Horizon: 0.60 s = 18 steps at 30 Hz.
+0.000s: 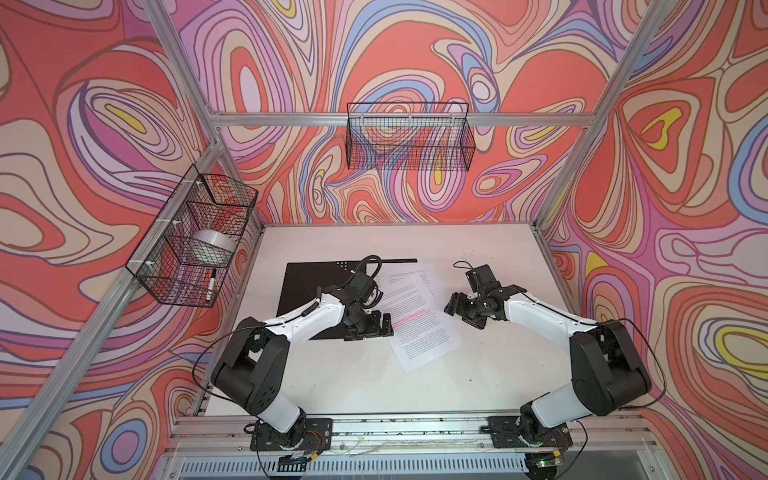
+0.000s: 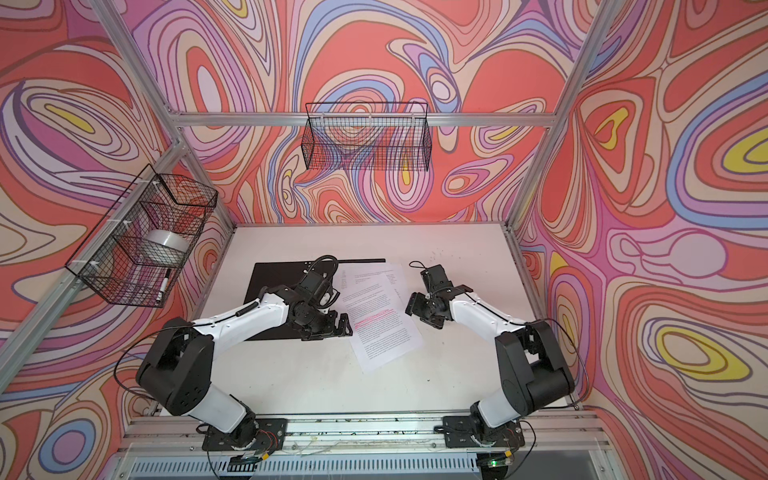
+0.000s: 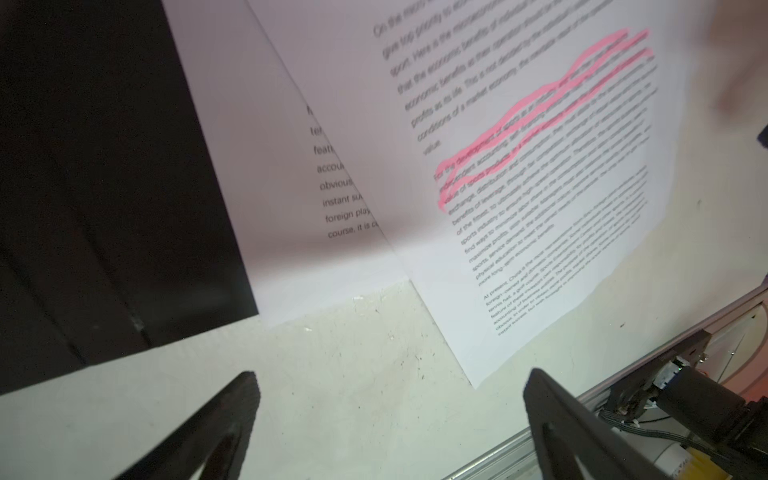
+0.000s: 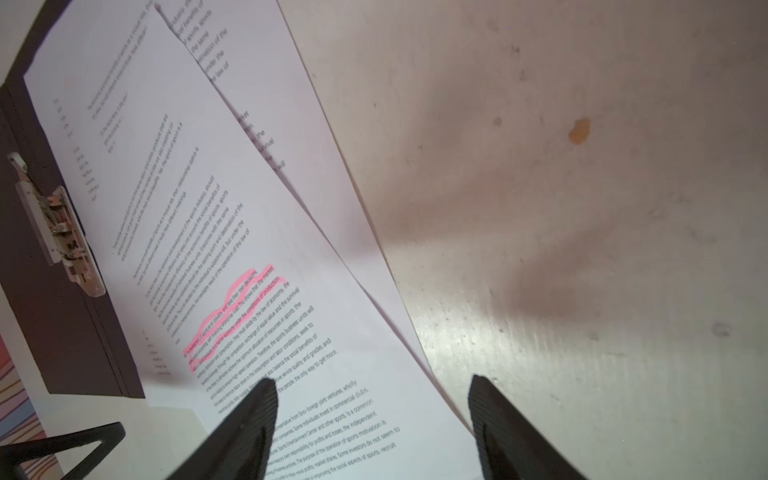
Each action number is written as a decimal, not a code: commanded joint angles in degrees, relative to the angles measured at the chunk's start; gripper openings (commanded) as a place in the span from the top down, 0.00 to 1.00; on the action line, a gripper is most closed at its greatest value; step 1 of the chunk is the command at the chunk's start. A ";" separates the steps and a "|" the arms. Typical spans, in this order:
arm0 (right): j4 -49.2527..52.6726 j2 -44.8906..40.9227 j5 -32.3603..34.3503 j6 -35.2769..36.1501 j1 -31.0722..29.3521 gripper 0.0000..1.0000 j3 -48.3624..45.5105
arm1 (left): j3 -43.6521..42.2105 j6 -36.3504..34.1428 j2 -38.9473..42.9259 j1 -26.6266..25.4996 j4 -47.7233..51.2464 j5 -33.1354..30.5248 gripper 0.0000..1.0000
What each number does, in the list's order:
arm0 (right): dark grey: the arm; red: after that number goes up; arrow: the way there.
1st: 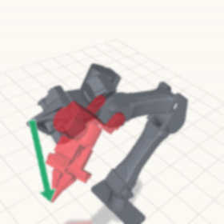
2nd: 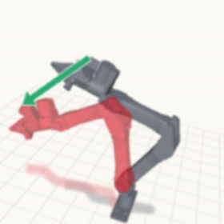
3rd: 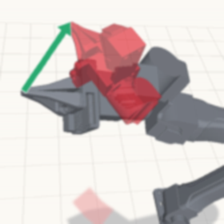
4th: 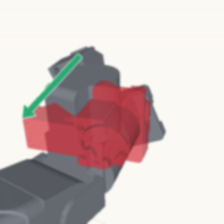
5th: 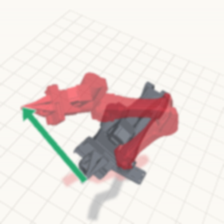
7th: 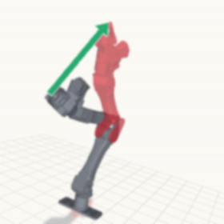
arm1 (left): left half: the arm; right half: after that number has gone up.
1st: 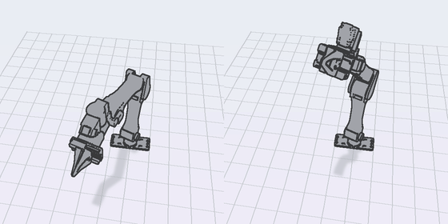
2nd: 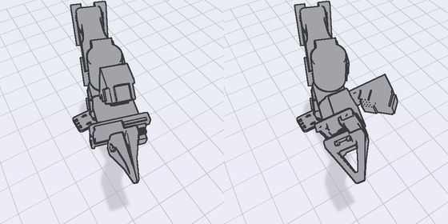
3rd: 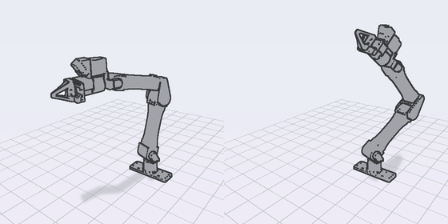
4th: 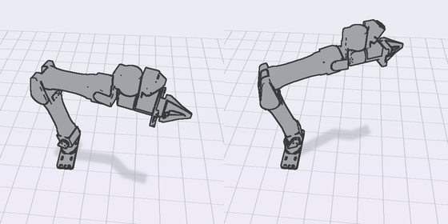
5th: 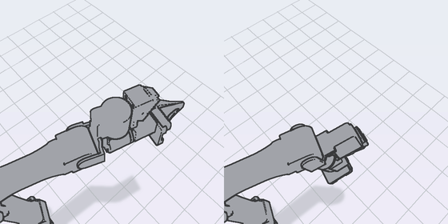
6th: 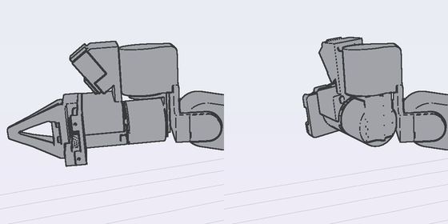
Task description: Put the files into the folder
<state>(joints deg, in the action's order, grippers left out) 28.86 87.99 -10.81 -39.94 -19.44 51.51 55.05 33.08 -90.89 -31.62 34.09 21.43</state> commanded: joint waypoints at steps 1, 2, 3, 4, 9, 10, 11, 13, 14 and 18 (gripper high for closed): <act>0.37 1.88 -1.86 1.72 0.28 0.24 -0.96 | -1.23 3.55 -0.07 -2.04 -4.82 4.75 0.00; -0.20 2.17 -2.49 2.08 0.29 0.24 -1.05 | -1.70 4.04 0.00 -3.01 -5.55 5.43 0.00; -0.58 2.63 -2.72 2.52 0.30 0.24 -1.09 | -2.40 4.88 0.09 -3.98 -6.42 6.16 0.00; -0.43 2.99 -2.73 2.83 0.34 0.24 -0.90 | -2.99 5.50 0.25 -4.97 -7.01 6.40 0.00; -1.88 4.51 -5.09 3.31 0.28 0.24 -1.45 | -3.81 6.45 -1.04 -6.18 -8.44 5.68 0.00; -1.76 4.69 -5.28 3.39 0.28 0.24 -1.57 | -3.93 6.61 -1.65 -6.18 -8.93 6.13 0.00; -1.42 4.77 -5.23 3.49 0.29 0.24 -1.71 | -3.97 7.13 -2.35 -6.18 -9.36 6.41 0.00; -1.19 4.50 -5.59 3.70 0.34 0.24 -2.08 | -3.49 7.35 -3.99 -6.18 -10.19 6.82 0.00; -1.06 4.51 -5.86 3.73 0.28 0.24 -2.20 | -2.93 7.44 -4.94 -6.18 -9.89 6.68 0.00; -0.76 4.86 -7.00 3.77 0.29 0.24 -2.76 | -1.62 8.38 -7.87 -6.26 -10.48 8.24 0.00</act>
<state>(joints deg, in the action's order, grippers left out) 27.86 91.94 -16.45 -36.91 -19.44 49.69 53.39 39.92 -95.70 -37.80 23.83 29.19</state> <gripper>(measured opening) 0.758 0.996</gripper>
